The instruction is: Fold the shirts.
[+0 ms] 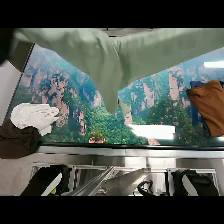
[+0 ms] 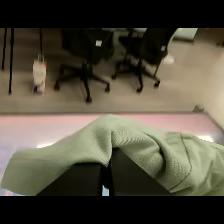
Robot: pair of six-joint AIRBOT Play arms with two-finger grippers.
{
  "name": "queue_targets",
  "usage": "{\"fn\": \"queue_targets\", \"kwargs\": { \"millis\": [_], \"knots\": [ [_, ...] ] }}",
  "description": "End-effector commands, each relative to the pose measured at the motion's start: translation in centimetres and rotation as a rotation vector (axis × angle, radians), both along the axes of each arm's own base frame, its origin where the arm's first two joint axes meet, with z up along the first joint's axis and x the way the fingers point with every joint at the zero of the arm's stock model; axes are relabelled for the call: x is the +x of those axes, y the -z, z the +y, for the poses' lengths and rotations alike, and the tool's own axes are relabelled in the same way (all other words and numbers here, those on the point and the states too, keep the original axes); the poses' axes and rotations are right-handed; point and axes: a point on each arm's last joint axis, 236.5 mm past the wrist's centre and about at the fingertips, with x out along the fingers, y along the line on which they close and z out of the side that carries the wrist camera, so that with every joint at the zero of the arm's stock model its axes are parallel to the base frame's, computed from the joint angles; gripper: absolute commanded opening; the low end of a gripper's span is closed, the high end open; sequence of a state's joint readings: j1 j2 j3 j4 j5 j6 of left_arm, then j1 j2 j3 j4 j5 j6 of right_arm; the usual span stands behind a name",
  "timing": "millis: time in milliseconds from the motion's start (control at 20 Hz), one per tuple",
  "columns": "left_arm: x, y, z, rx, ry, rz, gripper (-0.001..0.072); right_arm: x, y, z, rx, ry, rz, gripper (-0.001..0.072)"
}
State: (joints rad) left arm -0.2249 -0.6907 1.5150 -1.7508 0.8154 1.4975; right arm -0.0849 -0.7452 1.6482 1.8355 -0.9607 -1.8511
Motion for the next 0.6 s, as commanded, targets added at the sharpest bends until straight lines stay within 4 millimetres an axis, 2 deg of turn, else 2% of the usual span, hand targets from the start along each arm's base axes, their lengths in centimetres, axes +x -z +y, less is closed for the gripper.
{"fn": "queue_targets", "kwargs": {
  "millis": [0,50,150,250,300,450,550],
  "knots": [
    [-6.1,-5.5,1.3,-0.008,0.005,-0.123,0.0016,-4.9,-4.6,-1.0,-0.062,0.061,-0.143,0.0024],
    [-5.7,-4.4,1.0,0.013,0.01,-0.07,0.0016,-4.9,-4.0,-0.9,-0.064,0.057,-0.117,0.0024],
    [-2.9,-0.8,0.2,0.055,0.021,0.066,0.0015,-3.1,-1.0,-0.8,-0.068,0.045,-0.003,0.0024],
    [1.9,4.7,-1.0,0.091,0.029,0.228,0.0016,0.2,4.3,-0.9,-0.055,0.029,0.174,0.0023],
    [4.4,7.8,-1.6,0.105,0.031,0.305,0.0016,1.9,7.3,-0.5,-0.038,0.006,0.26,0.0024],
    [11.6,20.1,-3.2,0.147,0.03,0.564,0.0015,6.6,18.8,0.8,0.05,-0.059,0.525,0.0024],
    [15.4,28.1,-3.9,0.176,0.022,0.682,0.0016,9.1,28.2,0.5,0.099,-0.044,0.696,0.0024]
  ]
}}
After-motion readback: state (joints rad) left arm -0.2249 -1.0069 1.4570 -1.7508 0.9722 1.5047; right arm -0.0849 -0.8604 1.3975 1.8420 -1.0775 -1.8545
